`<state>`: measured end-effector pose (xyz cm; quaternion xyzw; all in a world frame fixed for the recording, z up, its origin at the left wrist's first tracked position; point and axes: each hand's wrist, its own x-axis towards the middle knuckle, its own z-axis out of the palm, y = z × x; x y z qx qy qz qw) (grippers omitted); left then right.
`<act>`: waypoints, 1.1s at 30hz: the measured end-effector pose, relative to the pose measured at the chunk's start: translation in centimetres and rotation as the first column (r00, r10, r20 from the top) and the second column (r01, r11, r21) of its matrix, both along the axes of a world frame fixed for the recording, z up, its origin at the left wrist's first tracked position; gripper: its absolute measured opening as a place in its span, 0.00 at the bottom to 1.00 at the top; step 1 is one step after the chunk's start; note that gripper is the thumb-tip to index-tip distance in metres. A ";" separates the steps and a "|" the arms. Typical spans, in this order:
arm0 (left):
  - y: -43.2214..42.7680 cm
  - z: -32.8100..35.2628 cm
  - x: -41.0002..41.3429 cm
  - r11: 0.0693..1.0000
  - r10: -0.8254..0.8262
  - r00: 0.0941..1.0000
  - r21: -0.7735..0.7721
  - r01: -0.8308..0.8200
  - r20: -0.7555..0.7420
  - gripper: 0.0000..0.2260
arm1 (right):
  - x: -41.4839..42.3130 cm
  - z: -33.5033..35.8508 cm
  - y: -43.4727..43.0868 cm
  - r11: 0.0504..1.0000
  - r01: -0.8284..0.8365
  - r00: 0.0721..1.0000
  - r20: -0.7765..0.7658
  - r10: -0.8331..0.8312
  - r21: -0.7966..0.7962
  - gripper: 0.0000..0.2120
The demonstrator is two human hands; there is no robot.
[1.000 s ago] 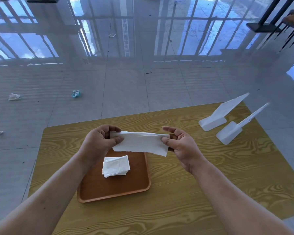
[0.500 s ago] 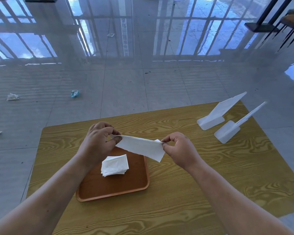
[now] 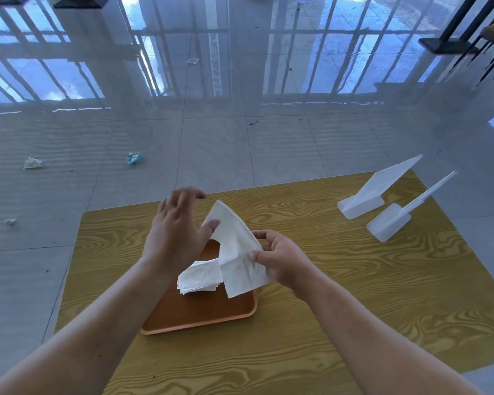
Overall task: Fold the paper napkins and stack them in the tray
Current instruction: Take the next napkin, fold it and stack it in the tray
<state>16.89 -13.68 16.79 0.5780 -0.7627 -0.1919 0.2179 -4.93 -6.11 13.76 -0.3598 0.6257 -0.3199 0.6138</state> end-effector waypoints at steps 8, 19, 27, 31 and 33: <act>2.5 -2.1 0.8 0.601 0.264 0.940 0.799 0.015 -0.216 0.58 | 0.5 -0.3 -0.2 0.981 0.161 0.905 0.381 -0.190 0.106 0.40; 2.6 -3.9 0.6 0.733 0.341 0.716 0.649 0.203 -0.609 0.20 | 1.5 0.1 -0.9 0.992 0.118 0.952 0.279 -0.125 0.039 0.29; 2.2 -3.7 0.8 0.837 0.147 0.874 0.528 0.140 -0.463 0.11 | 1.2 -0.1 -0.8 0.995 0.043 0.992 0.119 -0.033 -0.085 0.14; 2.0 -3.3 0.9 0.934 -0.010 0.960 0.341 0.109 -0.279 0.03 | 0.6 -0.3 -0.7 0.977 -0.093 0.968 -0.246 0.045 -0.190 0.09; 1.8 -3.2 0.8 0.961 -0.070 0.978 0.248 0.120 -0.198 0.02 | 0.5 -0.5 -0.5 0.959 -0.179 0.908 -0.413 0.075 -0.218 0.06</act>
